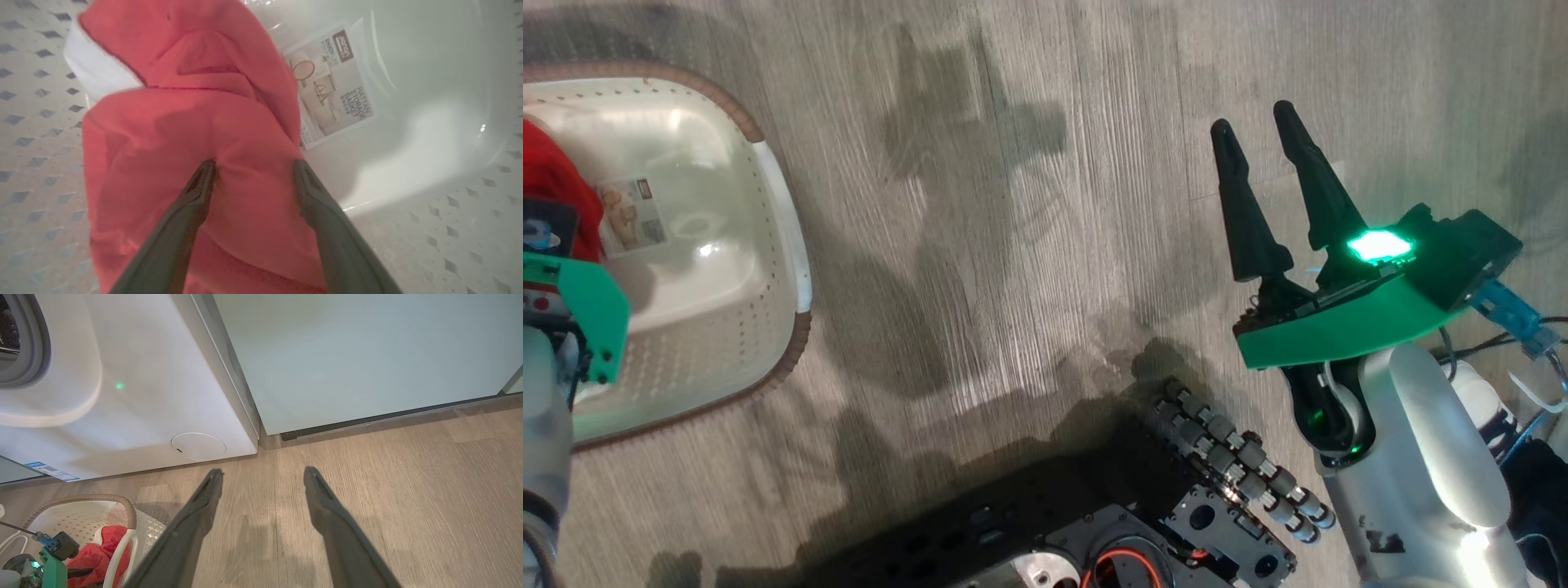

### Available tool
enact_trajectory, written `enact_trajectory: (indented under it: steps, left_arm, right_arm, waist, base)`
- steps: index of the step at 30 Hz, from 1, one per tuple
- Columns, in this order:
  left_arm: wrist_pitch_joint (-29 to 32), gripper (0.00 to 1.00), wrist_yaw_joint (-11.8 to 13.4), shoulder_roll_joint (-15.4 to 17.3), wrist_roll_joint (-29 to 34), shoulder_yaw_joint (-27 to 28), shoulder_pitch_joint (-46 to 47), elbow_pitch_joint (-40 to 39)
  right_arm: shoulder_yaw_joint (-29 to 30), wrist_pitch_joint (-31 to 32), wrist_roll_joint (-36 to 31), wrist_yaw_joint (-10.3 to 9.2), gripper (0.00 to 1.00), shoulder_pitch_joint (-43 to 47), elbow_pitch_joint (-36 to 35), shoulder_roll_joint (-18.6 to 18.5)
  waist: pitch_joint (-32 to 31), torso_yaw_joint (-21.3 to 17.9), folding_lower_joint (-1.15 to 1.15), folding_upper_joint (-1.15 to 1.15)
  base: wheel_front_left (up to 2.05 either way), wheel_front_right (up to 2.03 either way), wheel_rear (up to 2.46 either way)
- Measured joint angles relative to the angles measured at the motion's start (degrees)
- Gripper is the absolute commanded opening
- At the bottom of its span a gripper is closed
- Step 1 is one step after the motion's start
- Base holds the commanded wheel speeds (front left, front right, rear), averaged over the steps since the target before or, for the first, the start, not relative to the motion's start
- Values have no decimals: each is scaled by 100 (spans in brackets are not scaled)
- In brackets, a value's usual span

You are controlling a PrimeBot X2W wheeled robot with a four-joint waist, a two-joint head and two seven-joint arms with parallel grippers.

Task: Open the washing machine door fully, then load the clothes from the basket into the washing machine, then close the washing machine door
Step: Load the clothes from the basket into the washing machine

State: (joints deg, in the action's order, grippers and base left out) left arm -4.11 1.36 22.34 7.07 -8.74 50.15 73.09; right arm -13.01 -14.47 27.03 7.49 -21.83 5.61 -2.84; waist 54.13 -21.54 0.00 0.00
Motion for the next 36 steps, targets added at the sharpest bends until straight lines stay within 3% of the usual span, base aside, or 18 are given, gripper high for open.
enact_trajectory:
  steps: [7, 17, 18, 20, 36]
  left_arm:
    - [509, 100, 233, 125, 258, -282, 181, 34]
    - [769, 100, 234, 191, 247, -393, 407, 48]
    - [816, 63, 230, 201, 235, -396, 416, 47]
    - [835, 0, 190, 219, 187, -399, 433, 51]
    - [397, 0, 119, 285, -142, -399, 283, 100]
  right_arm:
    - [-9, 0, 0, 0, 100, 10, -57, 0]
    - [-47, 0, -34, 0, 100, 10, -147, 0]
    - [-47, 0, -34, 0, 100, 10, -147, 0]
    - [-48, 0, -34, 0, 100, 10, -148, 0]
    - [-175, 0, -34, 0, 100, -266, -81, 0]
  waist:
    - [165, 33, 0, 0]
    - [357, 80, 0, 0]
    - [371, 84, 0, 0]
    - [395, 92, 0, 0]
    - [148, 18, 0, 0]
  base:
    - [0, 0, 0]
    - [0, 0, 0]
    - [0, 0, 0]
    - [0, 0, 0]
    - [0, 0, 0]
